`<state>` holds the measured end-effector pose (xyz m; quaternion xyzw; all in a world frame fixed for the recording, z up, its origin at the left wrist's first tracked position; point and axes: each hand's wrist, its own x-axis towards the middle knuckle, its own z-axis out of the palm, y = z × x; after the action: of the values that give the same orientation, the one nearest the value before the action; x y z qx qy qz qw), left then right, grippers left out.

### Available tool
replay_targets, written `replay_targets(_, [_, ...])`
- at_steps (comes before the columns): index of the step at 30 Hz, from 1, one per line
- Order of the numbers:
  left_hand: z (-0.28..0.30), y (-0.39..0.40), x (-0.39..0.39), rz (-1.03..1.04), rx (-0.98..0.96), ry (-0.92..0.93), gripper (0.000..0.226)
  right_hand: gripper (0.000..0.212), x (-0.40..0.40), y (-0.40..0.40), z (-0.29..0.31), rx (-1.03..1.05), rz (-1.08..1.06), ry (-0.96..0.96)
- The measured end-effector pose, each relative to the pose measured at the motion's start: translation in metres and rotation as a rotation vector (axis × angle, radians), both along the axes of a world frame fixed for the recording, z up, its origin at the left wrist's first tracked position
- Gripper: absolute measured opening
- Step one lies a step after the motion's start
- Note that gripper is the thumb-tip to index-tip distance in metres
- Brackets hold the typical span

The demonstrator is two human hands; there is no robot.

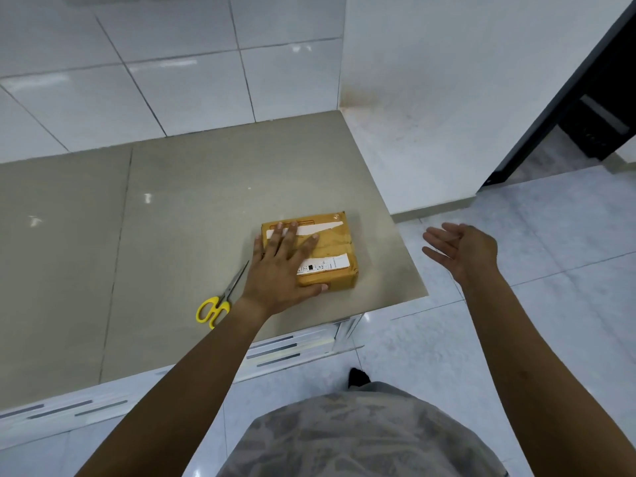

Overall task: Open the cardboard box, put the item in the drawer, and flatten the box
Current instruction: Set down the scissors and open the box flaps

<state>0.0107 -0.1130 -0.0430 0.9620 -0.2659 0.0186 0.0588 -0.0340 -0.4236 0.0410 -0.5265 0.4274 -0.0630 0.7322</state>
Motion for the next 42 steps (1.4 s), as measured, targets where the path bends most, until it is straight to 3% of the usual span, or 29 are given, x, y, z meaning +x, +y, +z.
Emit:
replay_targets(16, [0.006,0.018,0.002,-0.074,-0.113,0.094,0.089,0.027,0.006,-0.007,-0.020,0.020,-0.006,0.035])
replay_targets(22, [0.006,0.028,0.006,-0.058,-0.124,0.092,0.087,0.042,-0.010,-0.041,-0.028,0.067,-0.141,0.047])
replay_targets(26, [0.004,0.020,0.014,-0.162,0.072,0.031,0.092,0.040,-0.015,-0.054,-0.032,-0.048,-0.145,0.045])
replay_targets(32, [-0.001,0.008,0.010,-0.102,0.066,-0.040,0.092,0.039,-0.012,-0.044,-0.032,-0.042,-0.138,0.045])
replay_targets(37, [-0.002,-0.012,0.007,-0.023,0.042,-0.025,0.092,0.034,-0.006,-0.044,-0.036,-0.250,-0.191,-0.007])
replay_targets(40, [-0.006,-0.024,0.004,0.020,0.056,-0.018,0.093,0.036,-0.002,-0.040,-0.035,-0.603,-0.218,0.026])
replay_targets(42, [-0.006,-0.026,0.003,0.026,0.053,-0.017,0.093,0.038,-0.001,-0.032,-0.039,-0.814,-0.125,0.119])
